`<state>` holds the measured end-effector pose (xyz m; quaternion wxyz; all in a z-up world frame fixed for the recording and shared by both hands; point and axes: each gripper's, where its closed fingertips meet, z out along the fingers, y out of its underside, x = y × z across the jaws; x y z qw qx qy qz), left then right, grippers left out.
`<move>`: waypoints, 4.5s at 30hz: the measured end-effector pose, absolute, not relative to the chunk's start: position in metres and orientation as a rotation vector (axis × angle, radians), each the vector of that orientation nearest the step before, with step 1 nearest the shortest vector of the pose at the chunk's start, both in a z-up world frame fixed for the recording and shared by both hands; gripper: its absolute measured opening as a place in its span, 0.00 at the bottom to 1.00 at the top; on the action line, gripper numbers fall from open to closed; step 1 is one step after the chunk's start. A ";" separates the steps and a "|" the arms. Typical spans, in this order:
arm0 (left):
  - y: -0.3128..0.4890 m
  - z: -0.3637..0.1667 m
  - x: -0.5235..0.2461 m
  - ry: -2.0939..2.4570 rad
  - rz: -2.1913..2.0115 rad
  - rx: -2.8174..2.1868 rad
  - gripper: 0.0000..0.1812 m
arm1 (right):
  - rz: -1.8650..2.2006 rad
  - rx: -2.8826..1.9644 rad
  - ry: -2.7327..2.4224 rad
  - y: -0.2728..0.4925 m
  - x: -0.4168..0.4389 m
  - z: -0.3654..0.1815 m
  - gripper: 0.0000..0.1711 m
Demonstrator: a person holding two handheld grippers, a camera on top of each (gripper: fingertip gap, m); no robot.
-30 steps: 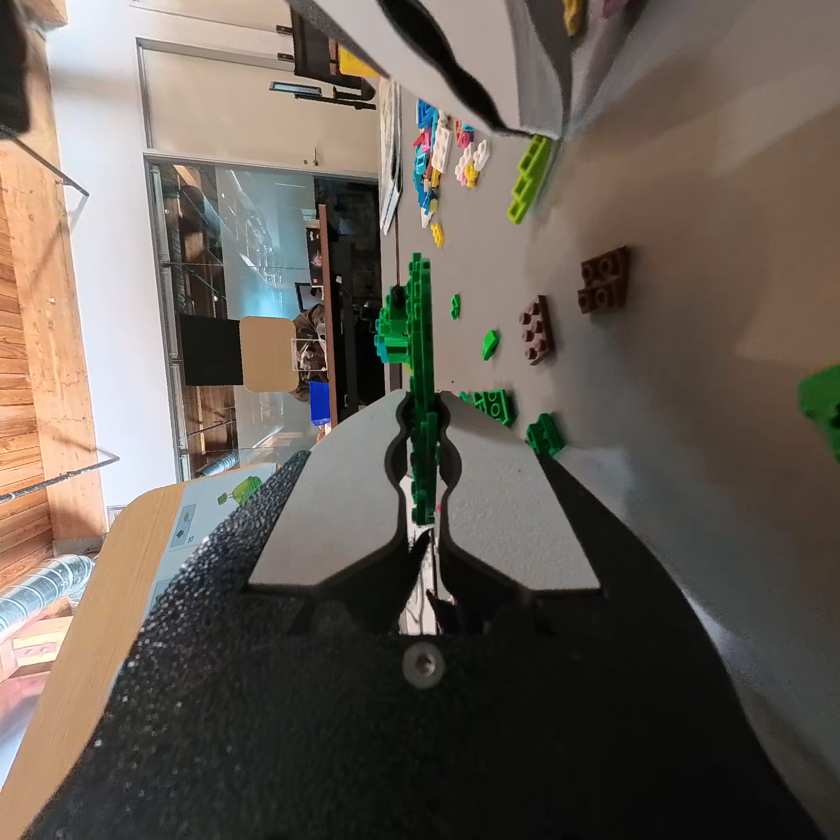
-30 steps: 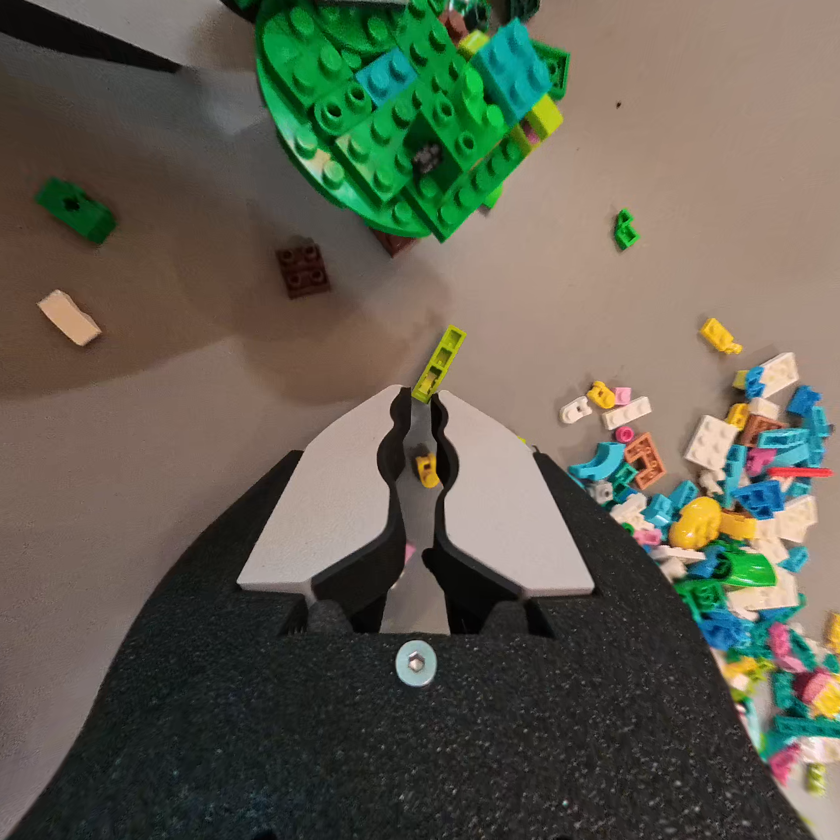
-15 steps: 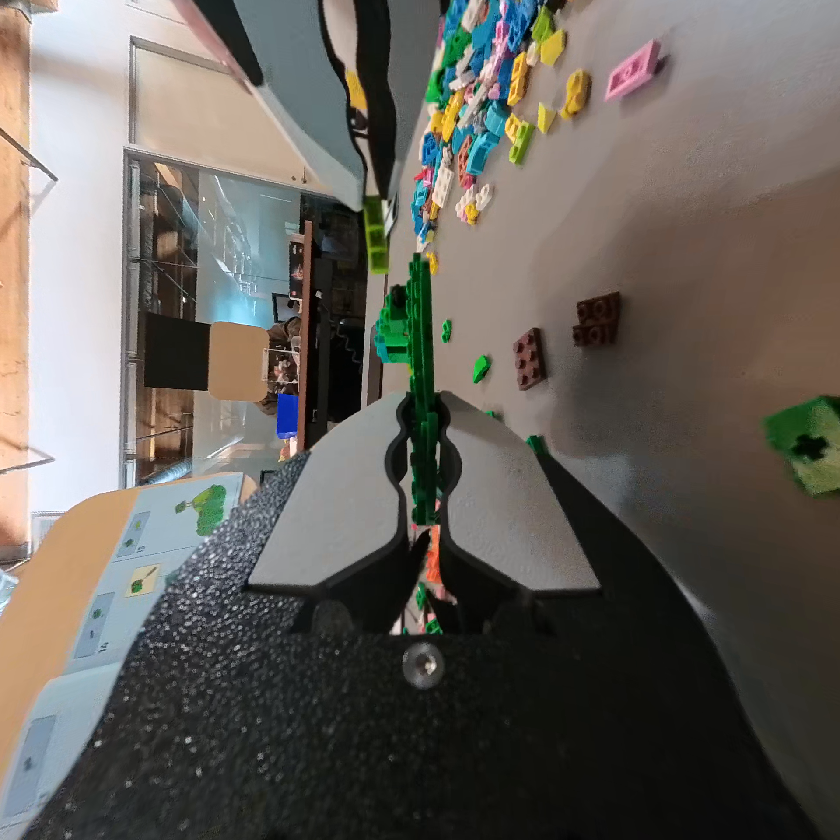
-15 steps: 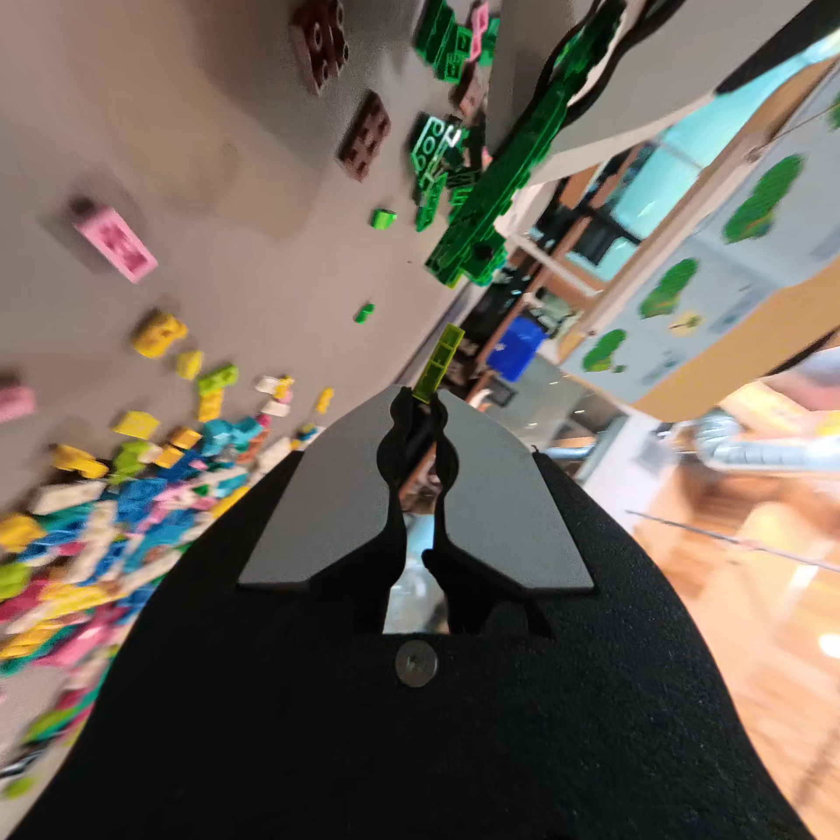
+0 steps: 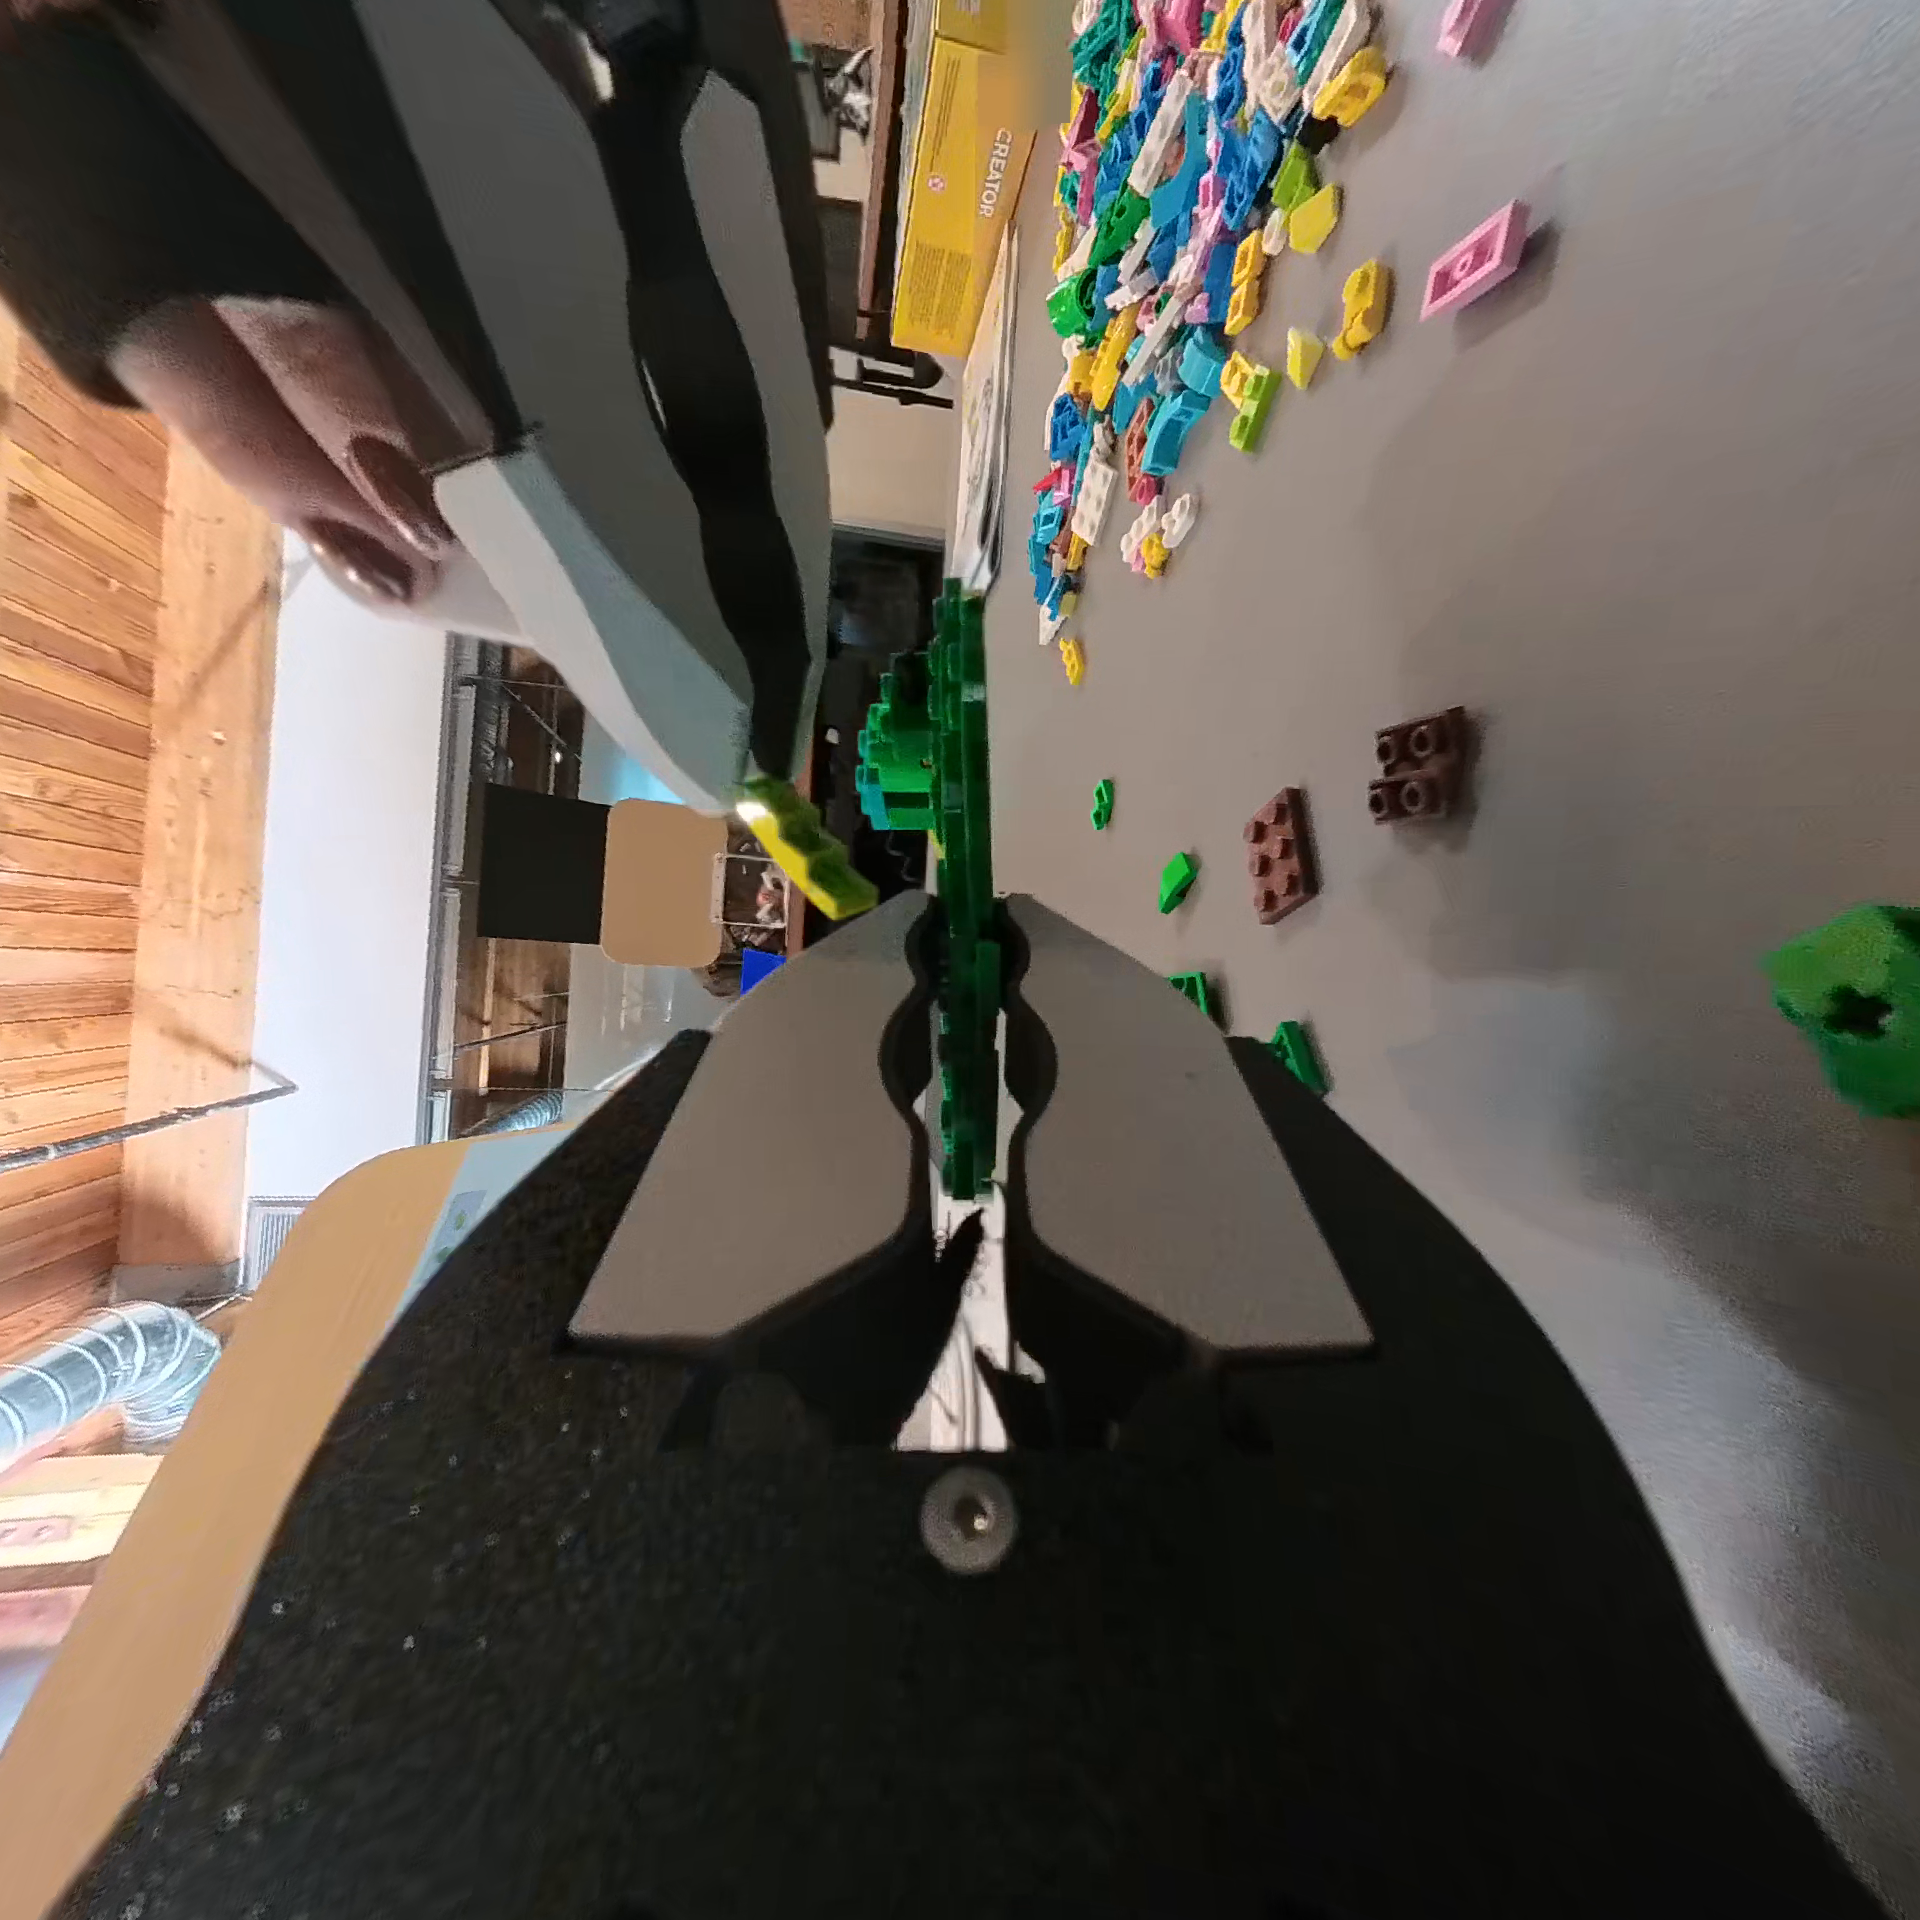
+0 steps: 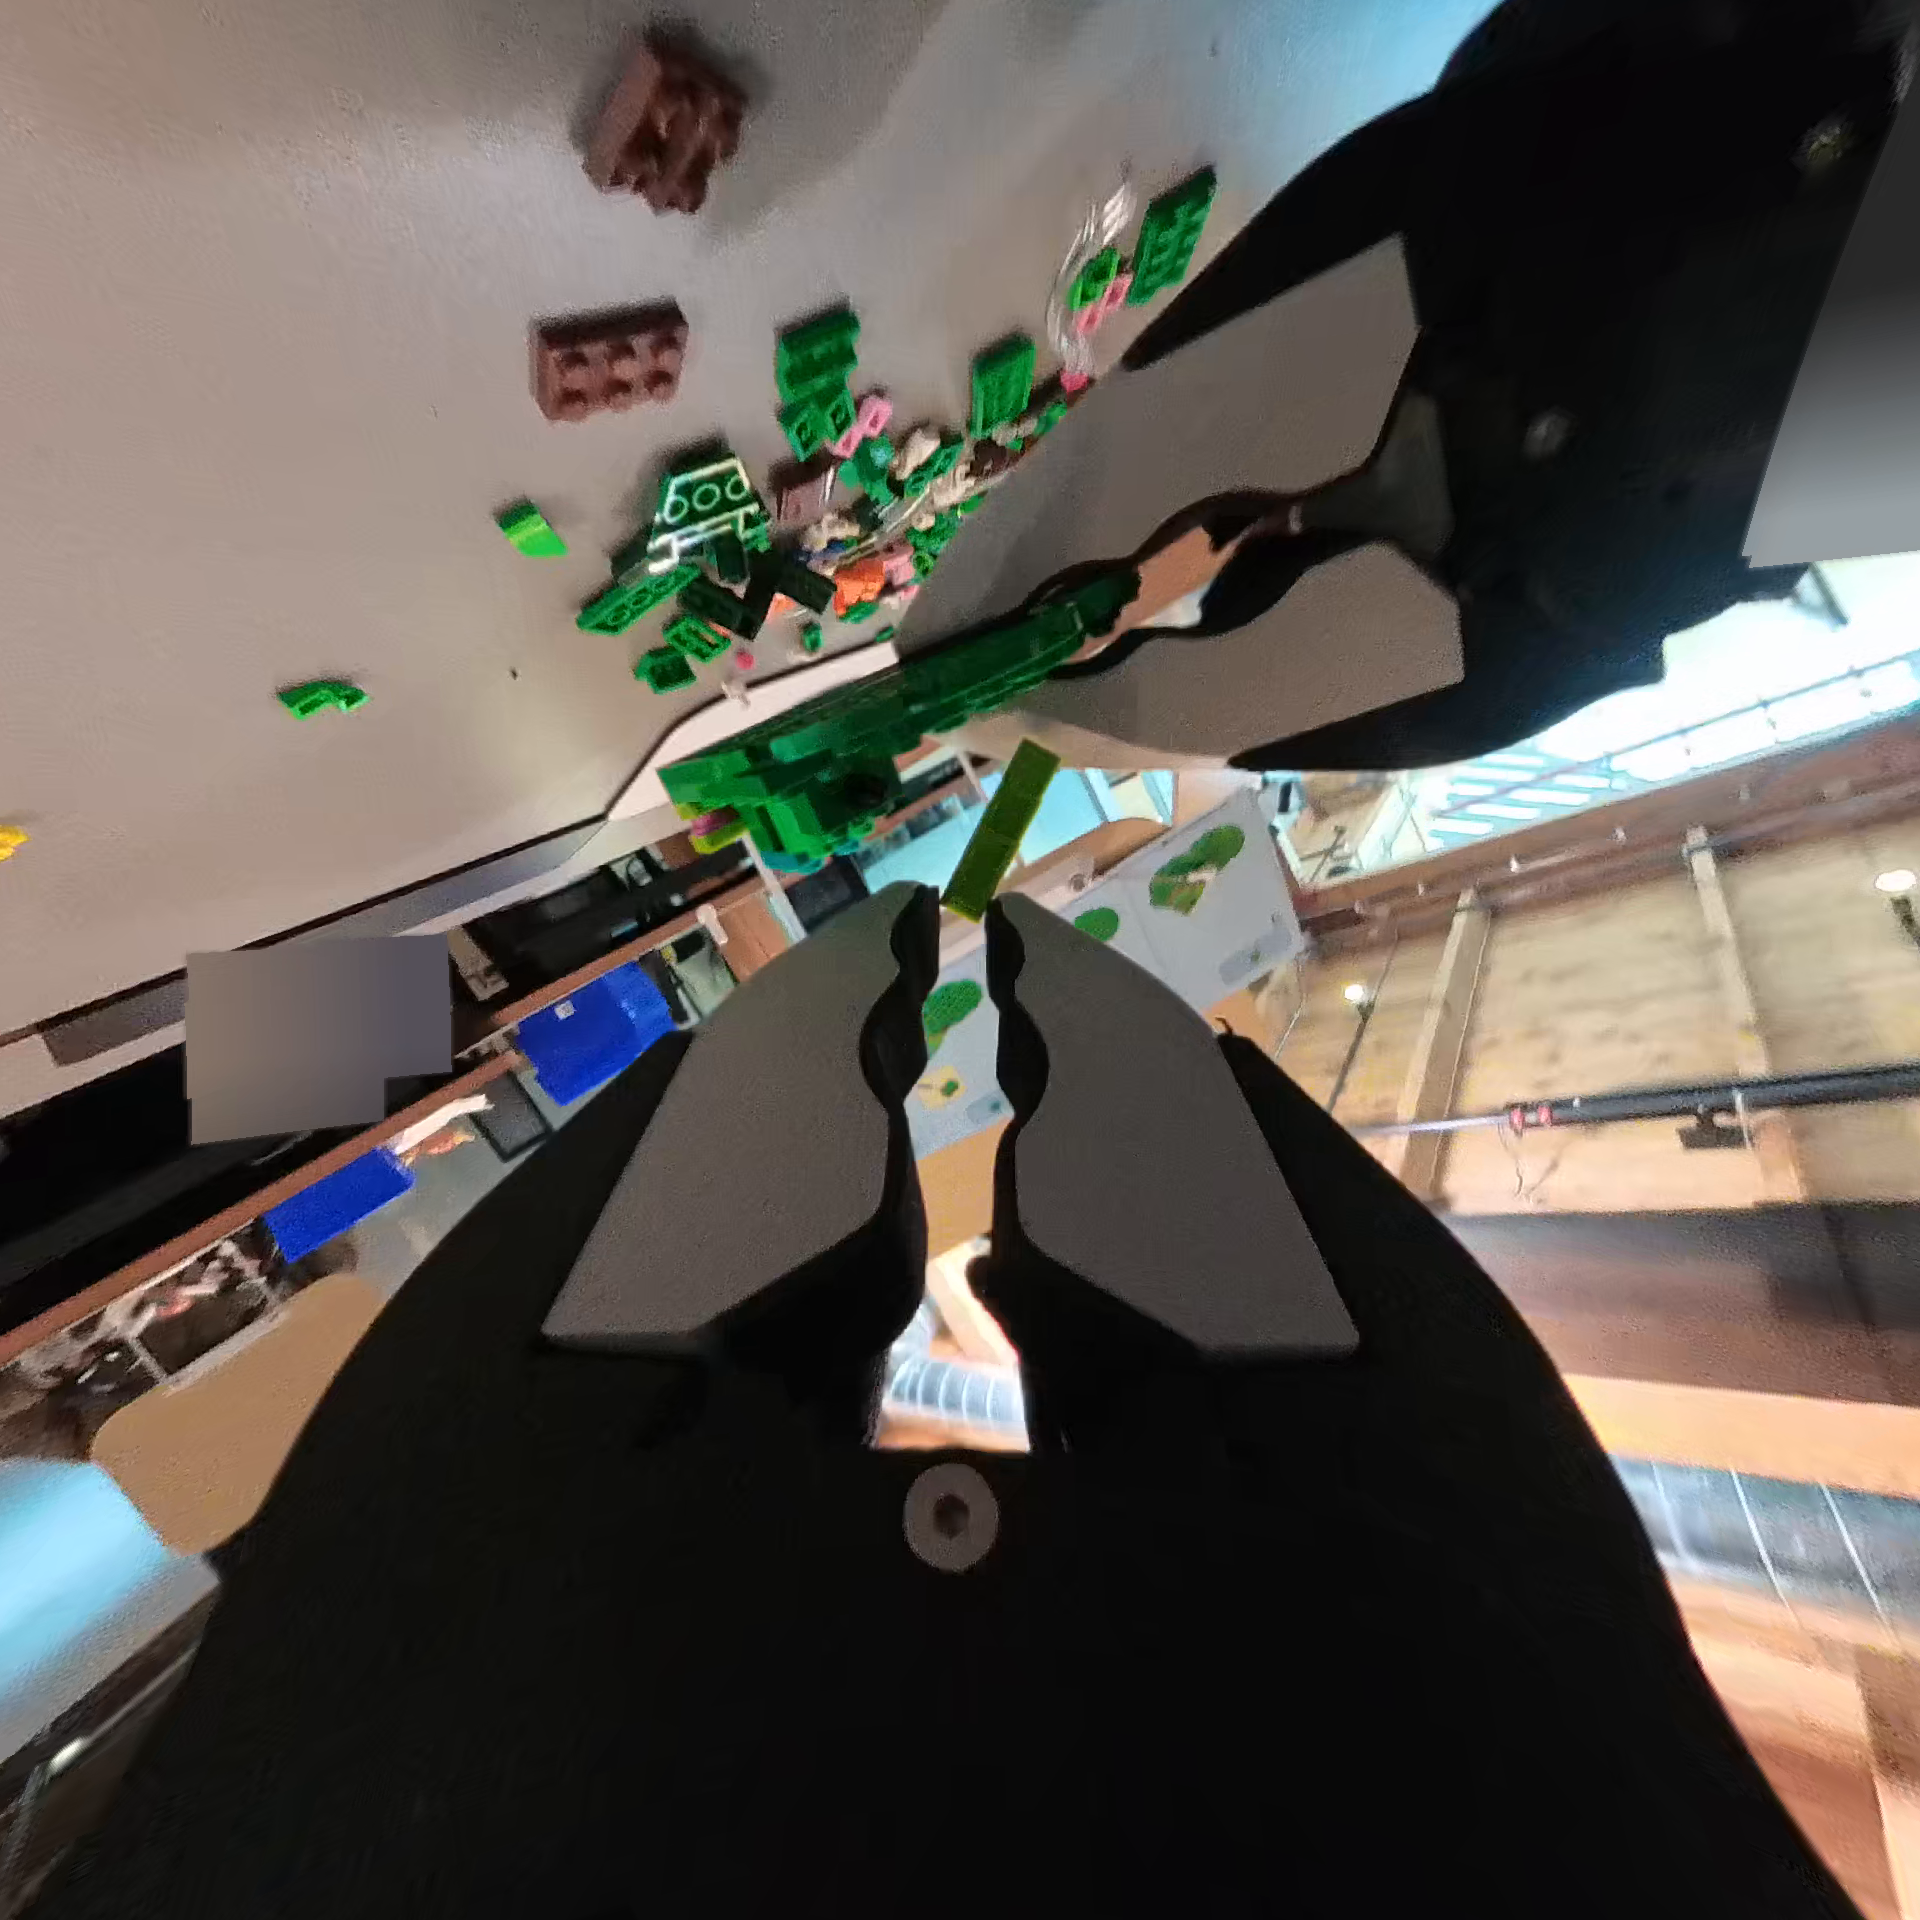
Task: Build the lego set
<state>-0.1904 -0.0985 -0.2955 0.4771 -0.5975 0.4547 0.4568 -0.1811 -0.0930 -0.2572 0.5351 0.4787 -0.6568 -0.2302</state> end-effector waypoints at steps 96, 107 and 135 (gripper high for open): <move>-0.096 -0.302 -0.218 1.029 1.127 -1.619 0.04 | 0.665 -1.228 -2.366 -0.138 -0.126 -0.346 0.00; -0.093 -0.300 -0.211 1.044 1.135 -1.587 0.04 | 0.324 -1.336 -2.294 -0.107 -0.104 -0.362 0.00; -0.085 -0.301 -0.205 1.036 1.088 -1.556 0.04 | 1.201 -1.281 -2.265 -0.091 -0.112 -0.333 0.04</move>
